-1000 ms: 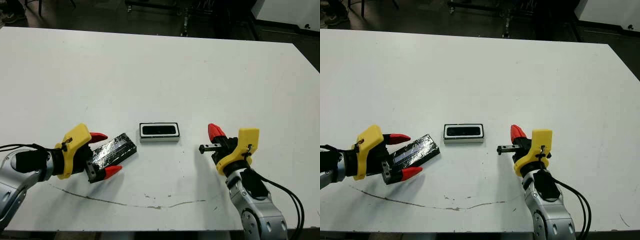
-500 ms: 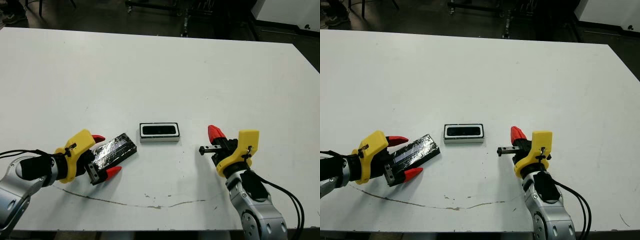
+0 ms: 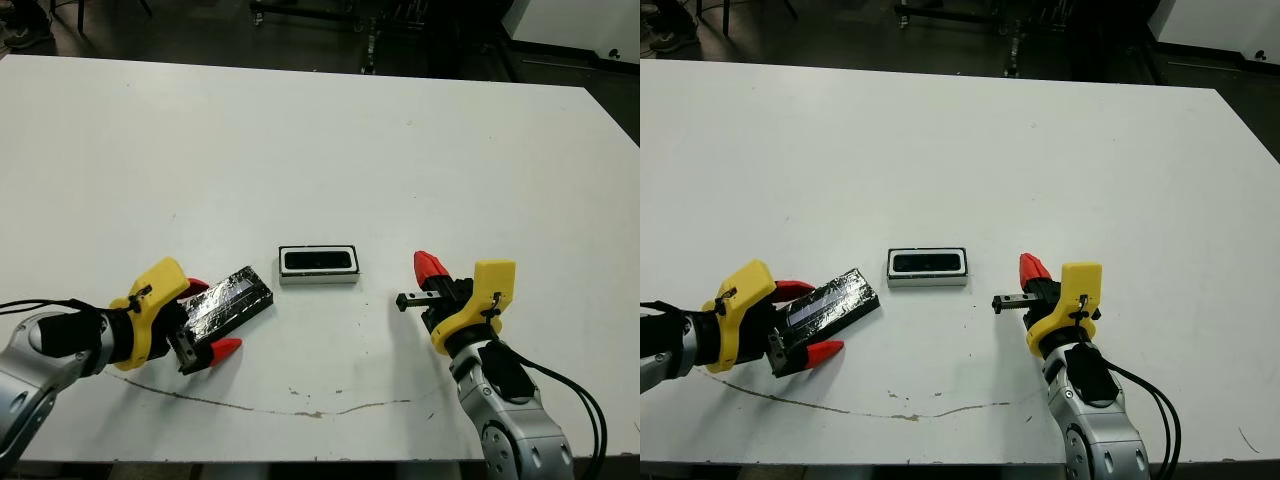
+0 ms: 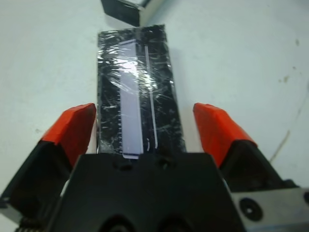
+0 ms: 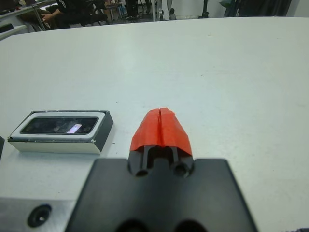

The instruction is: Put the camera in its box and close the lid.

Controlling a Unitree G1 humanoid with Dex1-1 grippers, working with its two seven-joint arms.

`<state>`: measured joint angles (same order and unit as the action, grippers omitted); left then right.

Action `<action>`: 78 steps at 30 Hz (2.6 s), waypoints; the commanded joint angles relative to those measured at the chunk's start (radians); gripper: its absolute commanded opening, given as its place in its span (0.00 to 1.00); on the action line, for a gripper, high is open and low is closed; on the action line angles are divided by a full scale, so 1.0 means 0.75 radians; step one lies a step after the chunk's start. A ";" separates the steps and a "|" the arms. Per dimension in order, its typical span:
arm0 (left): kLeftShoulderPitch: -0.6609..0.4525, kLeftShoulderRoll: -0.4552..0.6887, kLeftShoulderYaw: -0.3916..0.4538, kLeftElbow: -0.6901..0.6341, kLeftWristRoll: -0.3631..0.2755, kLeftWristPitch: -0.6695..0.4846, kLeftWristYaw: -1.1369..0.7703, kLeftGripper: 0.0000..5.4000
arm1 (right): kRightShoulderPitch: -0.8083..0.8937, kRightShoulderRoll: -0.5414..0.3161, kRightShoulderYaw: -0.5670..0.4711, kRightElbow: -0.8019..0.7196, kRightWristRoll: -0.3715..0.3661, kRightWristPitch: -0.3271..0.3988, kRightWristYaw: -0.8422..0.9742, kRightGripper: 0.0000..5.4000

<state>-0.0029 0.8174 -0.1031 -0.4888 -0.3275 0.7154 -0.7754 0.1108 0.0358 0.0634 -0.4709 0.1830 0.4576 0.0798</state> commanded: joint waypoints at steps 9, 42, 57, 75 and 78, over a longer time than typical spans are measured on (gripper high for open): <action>-0.036 0.141 -0.051 0.065 0.062 -0.119 -0.193 0.59 | 0.015 -0.007 0.000 0.004 -0.005 0.006 -0.016 0.00; -0.652 -0.158 -0.085 0.638 0.052 -0.304 -0.283 0.59 | 0.015 -0.004 0.012 0.013 -0.022 -0.007 -0.015 0.00; -0.930 -0.333 -0.287 1.263 0.256 -0.582 -0.619 0.59 | 0.029 -0.010 0.022 0.016 -0.029 -0.026 -0.006 0.00; -1.044 -0.424 -0.335 1.586 0.369 -0.687 -0.793 0.59 | 0.039 -0.014 0.027 0.019 -0.029 -0.031 -0.005 0.00; -1.061 -0.434 -0.341 1.623 0.369 -0.677 -0.862 0.59 | 0.037 -0.019 0.027 0.017 -0.030 -0.023 -0.003 0.00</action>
<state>-0.8048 0.5043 -0.3380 0.7019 -0.0708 0.1936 -1.3907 0.1285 0.0349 0.0889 -0.4625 0.1627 0.4374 0.0801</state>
